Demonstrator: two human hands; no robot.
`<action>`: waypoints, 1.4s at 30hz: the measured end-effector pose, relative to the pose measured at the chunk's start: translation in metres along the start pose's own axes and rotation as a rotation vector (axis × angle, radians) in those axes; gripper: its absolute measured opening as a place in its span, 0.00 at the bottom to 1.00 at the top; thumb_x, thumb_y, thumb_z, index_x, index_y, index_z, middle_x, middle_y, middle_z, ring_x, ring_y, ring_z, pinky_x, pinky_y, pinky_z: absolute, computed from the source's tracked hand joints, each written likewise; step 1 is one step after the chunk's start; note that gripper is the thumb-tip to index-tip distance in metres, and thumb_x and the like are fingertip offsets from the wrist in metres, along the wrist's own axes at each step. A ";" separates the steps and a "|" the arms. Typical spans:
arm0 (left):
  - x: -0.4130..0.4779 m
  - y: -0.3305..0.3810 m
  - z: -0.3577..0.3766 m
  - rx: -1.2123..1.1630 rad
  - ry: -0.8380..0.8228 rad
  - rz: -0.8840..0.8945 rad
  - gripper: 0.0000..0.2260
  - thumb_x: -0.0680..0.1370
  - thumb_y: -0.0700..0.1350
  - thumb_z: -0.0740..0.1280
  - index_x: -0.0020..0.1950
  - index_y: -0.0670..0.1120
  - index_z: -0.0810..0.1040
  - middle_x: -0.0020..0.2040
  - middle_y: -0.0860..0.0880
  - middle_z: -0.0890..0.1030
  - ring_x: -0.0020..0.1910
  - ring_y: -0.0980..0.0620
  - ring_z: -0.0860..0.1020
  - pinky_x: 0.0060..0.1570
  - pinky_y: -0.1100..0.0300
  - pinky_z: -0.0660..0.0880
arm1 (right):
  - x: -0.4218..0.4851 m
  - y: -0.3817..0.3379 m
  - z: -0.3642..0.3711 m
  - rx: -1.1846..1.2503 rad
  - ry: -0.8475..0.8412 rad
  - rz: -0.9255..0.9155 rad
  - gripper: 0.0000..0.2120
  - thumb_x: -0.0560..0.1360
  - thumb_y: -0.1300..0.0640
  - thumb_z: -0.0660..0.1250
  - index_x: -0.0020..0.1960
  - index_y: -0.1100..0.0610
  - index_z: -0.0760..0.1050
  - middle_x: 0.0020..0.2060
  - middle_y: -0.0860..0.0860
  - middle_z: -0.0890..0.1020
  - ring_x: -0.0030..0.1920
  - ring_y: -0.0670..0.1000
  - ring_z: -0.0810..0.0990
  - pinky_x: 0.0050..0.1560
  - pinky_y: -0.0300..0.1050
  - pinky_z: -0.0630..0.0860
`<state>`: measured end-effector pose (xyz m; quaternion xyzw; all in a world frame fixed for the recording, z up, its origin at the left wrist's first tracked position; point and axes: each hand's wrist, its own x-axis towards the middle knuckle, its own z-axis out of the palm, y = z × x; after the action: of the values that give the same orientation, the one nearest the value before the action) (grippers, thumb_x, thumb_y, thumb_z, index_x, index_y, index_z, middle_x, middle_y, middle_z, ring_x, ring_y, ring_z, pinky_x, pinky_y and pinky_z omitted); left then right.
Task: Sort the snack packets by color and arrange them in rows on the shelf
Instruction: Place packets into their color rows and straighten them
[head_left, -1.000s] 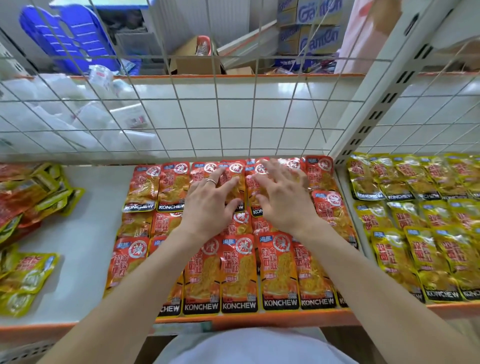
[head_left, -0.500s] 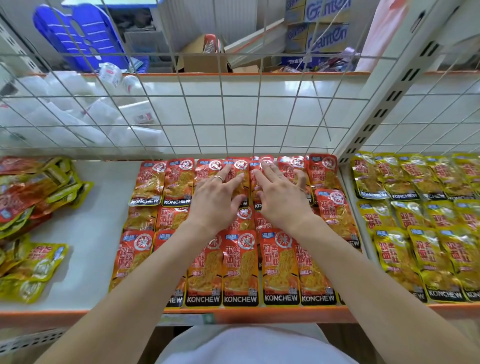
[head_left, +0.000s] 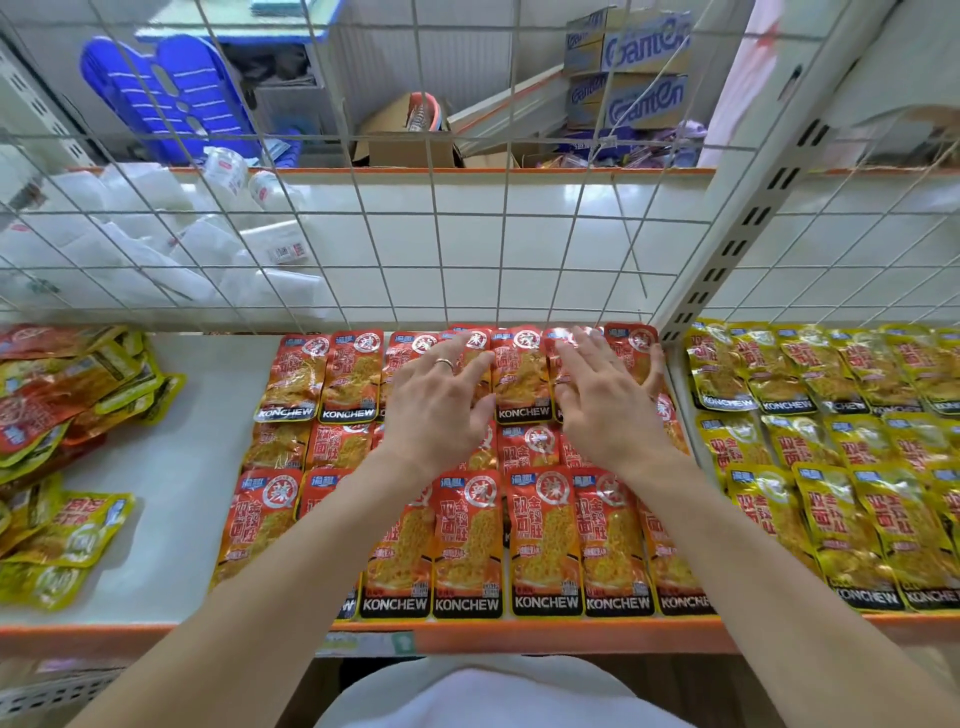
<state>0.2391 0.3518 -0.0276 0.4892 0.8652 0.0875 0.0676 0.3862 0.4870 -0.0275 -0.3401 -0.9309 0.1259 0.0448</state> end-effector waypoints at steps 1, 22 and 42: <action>0.000 0.005 0.001 0.014 -0.004 0.029 0.27 0.82 0.62 0.58 0.80 0.58 0.59 0.82 0.49 0.57 0.80 0.47 0.55 0.77 0.47 0.52 | -0.002 0.007 -0.001 -0.028 -0.020 0.009 0.27 0.83 0.49 0.56 0.80 0.48 0.54 0.81 0.46 0.52 0.80 0.45 0.48 0.72 0.68 0.28; -0.022 0.037 0.013 -0.079 -0.016 0.139 0.26 0.82 0.62 0.58 0.80 0.60 0.60 0.83 0.52 0.48 0.81 0.47 0.46 0.79 0.43 0.47 | -0.042 0.044 -0.029 0.206 0.085 -0.005 0.27 0.80 0.57 0.59 0.79 0.53 0.62 0.79 0.51 0.61 0.79 0.50 0.57 0.77 0.58 0.57; -0.061 0.069 0.037 -0.043 -0.077 0.299 0.22 0.82 0.61 0.56 0.77 0.62 0.66 0.80 0.57 0.61 0.79 0.51 0.56 0.75 0.47 0.55 | -0.089 0.063 -0.022 0.047 -0.119 0.044 0.26 0.83 0.52 0.57 0.80 0.50 0.57 0.80 0.47 0.55 0.80 0.45 0.50 0.77 0.49 0.48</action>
<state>0.3356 0.3379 -0.0471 0.6138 0.7775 0.0963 0.0974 0.4970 0.4800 -0.0231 -0.3510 -0.9210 0.1686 -0.0052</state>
